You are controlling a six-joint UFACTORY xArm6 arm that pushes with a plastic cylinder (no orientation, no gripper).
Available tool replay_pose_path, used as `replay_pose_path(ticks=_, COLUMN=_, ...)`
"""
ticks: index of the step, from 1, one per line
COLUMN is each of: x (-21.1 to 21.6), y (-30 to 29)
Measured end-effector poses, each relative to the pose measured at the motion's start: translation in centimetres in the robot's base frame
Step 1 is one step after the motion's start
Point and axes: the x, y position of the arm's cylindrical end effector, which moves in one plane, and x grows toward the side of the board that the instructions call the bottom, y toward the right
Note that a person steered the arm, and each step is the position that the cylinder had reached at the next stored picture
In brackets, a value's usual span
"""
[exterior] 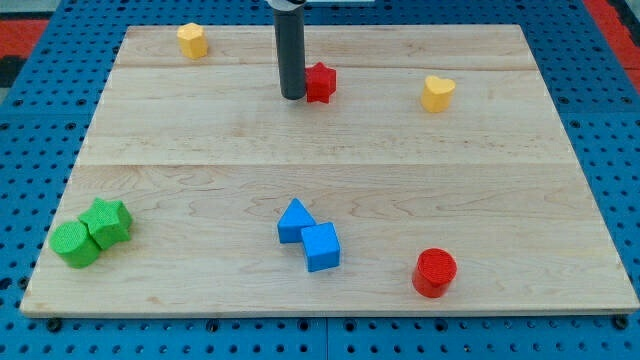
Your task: Move the red star towards top center
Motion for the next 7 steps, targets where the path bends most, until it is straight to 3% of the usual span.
replay_pose_path(ticks=3, x=3.9, y=0.6)
replay_pose_path(ticks=5, x=-3.7, y=3.2)
replay_pose_path(ticks=7, x=-2.6, y=6.5)
